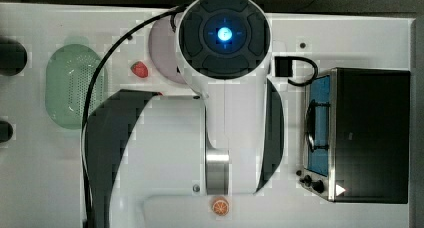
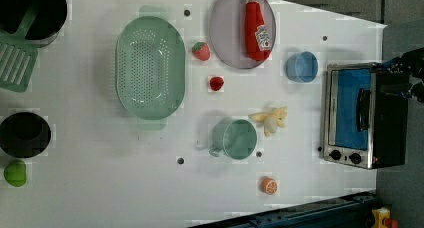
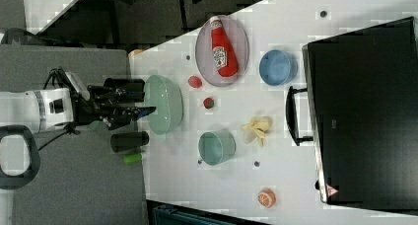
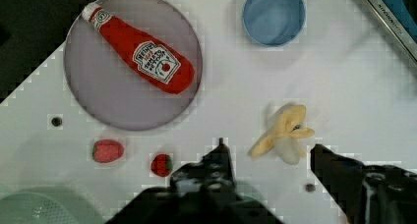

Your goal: Pick banana from table and place on oven.

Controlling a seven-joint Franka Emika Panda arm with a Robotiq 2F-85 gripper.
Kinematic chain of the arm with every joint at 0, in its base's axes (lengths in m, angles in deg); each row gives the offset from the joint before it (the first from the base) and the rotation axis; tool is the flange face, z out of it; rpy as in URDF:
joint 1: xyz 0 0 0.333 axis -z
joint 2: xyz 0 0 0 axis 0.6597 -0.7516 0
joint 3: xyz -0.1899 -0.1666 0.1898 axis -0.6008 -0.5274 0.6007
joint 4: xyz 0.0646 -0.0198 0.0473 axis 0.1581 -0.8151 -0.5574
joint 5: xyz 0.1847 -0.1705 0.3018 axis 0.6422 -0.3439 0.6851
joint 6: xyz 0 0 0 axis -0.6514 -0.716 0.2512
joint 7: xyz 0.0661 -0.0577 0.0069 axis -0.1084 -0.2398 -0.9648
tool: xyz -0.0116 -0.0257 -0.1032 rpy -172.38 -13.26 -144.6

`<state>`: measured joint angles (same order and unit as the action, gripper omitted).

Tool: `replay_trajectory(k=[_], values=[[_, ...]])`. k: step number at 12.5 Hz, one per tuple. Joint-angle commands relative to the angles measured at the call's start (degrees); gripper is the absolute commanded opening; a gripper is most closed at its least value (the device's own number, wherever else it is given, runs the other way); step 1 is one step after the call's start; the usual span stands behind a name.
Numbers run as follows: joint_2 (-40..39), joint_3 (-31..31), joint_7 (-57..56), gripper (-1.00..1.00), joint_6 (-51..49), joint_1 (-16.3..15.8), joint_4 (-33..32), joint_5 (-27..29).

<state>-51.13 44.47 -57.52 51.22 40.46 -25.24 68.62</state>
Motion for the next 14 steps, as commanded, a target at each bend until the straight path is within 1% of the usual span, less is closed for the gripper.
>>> replay_trajectory(k=[1, 2, 3, 6, 8, 11, 14], values=[[31.28, -2.42, 4.58, 0.58, -12.82, 1.51, -18.19, 0.07], [31.29, -2.42, 4.57, 0.81, -12.81, 1.51, -18.20, 0.07], [31.28, -2.42, 4.57, 0.99, -12.81, 1.51, -18.22, 0.07], [30.51, -2.42, 4.58, 1.00, -11.93, 1.50, -19.11, 0.07], [28.59, -2.42, 4.57, 1.00, -8.69, 1.50, -20.89, 0.07], [23.46, -2.42, 4.58, 1.00, -0.10, 1.51, -25.76, 0.00], [16.08, -2.42, 4.57, 1.00, 12.65, 1.51, -30.20, 0.00]])
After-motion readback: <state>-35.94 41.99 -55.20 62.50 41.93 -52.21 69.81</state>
